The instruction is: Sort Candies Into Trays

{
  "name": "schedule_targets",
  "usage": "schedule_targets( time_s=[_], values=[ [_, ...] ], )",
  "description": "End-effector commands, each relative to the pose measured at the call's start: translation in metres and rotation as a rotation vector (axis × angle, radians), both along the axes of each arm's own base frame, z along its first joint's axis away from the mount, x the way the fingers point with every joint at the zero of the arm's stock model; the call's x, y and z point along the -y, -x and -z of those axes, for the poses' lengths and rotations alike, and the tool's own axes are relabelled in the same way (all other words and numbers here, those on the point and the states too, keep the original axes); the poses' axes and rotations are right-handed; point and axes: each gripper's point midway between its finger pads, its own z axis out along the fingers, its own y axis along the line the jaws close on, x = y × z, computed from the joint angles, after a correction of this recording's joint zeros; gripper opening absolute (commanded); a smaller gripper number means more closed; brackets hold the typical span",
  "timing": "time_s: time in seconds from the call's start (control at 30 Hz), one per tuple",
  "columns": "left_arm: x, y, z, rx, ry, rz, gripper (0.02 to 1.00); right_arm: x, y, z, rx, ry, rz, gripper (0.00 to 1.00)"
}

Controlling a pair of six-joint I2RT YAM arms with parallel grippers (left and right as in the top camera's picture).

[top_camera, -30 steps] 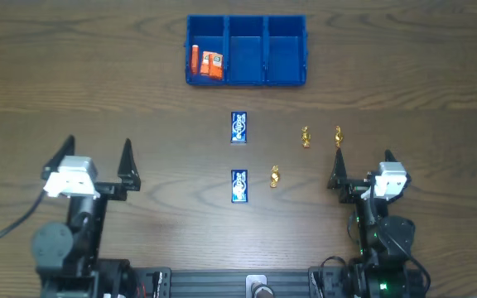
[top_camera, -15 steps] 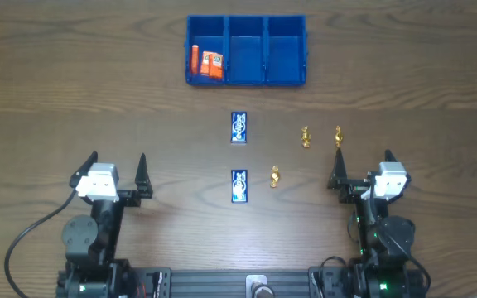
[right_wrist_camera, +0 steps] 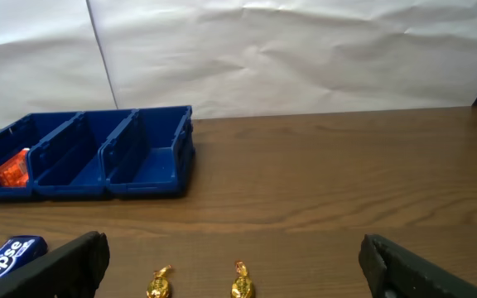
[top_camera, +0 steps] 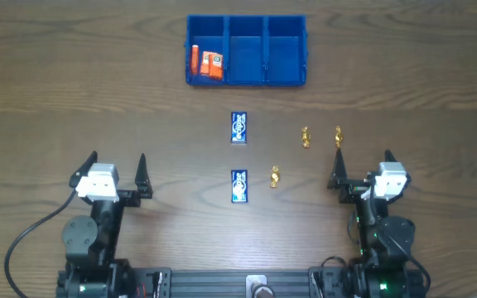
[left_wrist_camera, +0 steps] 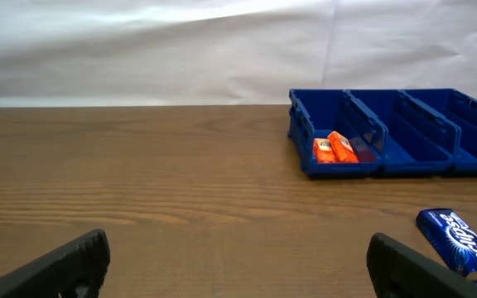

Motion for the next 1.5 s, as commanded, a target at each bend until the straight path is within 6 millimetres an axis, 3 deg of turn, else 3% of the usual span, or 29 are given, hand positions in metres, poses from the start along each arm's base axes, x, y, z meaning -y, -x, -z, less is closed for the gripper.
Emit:
schedule_targets(
  time_s=[0.03, 0.37, 0.57, 0.63, 0.7, 0.87, 1.0, 1.13, 1.2, 1.33, 1.5],
  values=[
    [0.000, 0.001, 0.016, -0.043, -0.008, -0.001, 0.998, 0.000, 0.000, 0.001, -0.002, 0.013, 0.000, 0.998],
    [0.000, 0.001, 0.016, -0.043, -0.008, -0.001, 0.998, -0.001, 0.000, -0.002, 0.012, 0.012, -0.005, 0.998],
    [0.000, 0.001, 0.016, -0.043, -0.008, -0.001, 0.998, -0.015, 0.000, -0.007, 0.030, 0.006, -0.089, 0.998],
    [0.000, 0.001, 0.016, -0.044, -0.008, -0.001, 0.998, -0.034, 0.003, -0.012, 0.045, -0.063, -0.198, 0.998],
    [0.000, 0.001, 0.016, -0.044, -0.008, -0.001, 0.998, -0.059, 0.010, -0.032, 0.090, -0.220, -0.348, 0.998],
    [0.000, 0.001, 0.016, -0.043, -0.008, -0.001, 0.998, -0.081, 0.010, -0.070, 0.054, -0.281, -0.484, 0.998],
    [0.000, 0.001, 0.016, -0.043, -0.008, -0.001, 0.998, -0.108, -0.002, -0.098, -0.100, -0.300, -0.641, 0.998],
    [0.000, 0.001, 0.016, -0.044, -0.008, -0.001, 0.998, -0.134, -0.020, -0.108, -0.300, -0.281, -0.750, 0.998],
    [0.000, 0.001, 0.016, -0.043, -0.008, -0.001, 0.996, -0.148, -0.025, -0.108, -0.407, -0.263, -0.781, 0.998],
    [0.000, 0.001, 0.016, -0.044, -0.008, -0.001, 0.998, -0.179, -0.031, -0.084, -0.713, -0.191, -0.721, 0.998],
    [0.000, 0.001, 0.016, -0.044, -0.008, -0.001, 0.998, -0.215, -0.018, -0.019, -1.087, -0.096, -0.586, 0.998]
  ],
)
